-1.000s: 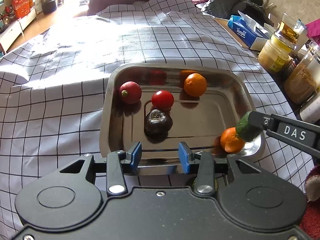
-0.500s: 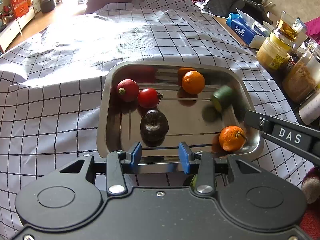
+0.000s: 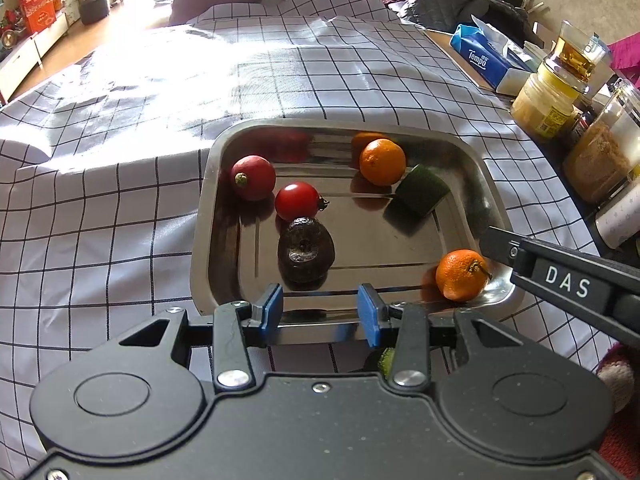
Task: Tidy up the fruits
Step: 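Open the left tool over the tray while the right tool drops the cucumber slice in, then move both tools back from the tray toward the remaining produce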
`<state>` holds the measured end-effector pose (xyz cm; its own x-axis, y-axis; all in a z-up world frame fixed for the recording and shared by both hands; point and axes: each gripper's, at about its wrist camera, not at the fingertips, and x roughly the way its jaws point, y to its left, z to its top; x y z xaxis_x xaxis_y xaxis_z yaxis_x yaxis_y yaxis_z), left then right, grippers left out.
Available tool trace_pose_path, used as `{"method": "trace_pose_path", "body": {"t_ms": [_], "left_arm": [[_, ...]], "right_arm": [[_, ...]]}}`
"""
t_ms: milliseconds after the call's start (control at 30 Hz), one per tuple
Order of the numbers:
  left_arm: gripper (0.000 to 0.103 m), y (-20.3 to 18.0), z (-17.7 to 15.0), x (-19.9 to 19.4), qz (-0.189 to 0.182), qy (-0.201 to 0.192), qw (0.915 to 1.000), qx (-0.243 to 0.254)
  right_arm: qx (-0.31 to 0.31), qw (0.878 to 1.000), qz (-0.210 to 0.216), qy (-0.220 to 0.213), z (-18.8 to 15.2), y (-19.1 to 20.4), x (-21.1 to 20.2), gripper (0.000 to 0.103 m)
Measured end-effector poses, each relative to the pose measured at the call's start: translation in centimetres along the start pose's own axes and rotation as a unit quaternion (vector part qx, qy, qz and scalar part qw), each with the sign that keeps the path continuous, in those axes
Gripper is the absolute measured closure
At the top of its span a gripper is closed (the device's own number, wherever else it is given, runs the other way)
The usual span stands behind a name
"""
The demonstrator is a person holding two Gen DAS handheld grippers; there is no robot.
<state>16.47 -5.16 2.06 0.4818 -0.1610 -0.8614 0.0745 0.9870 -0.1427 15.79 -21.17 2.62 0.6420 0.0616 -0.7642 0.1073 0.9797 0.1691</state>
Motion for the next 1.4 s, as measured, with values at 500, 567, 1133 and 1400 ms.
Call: {"method": "trace_pose_path", "body": {"t_ms": [500, 567, 1133, 1400], "left_arm": [[0.053, 0.2, 0.1, -0.8, 0.025, -0.023, 0.9994, -0.002], [0.053, 0.2, 0.1, -0.8, 0.027, -0.024, 0.9993, -0.001], [0.053, -0.8, -0.8, -5.7, 0.014, -0.092, 0.9956, 0.010], [0.045, -1.3, -2.4, -8.5, 0.005, -0.127, 0.9916, 0.025]], "right_arm": [[-0.003, 1.000, -0.006, 0.008, -0.3, 0.2, 0.3, 0.063], [-0.005, 1.000, -0.007, 0.007, -0.3, 0.3, 0.3, 0.063], [-0.010, 0.999, -0.030, -0.030, -0.9, 0.7, -1.4, 0.063], [0.008, 0.998, -0.043, -0.035, -3.6, -0.3, -2.9, 0.063]]}}
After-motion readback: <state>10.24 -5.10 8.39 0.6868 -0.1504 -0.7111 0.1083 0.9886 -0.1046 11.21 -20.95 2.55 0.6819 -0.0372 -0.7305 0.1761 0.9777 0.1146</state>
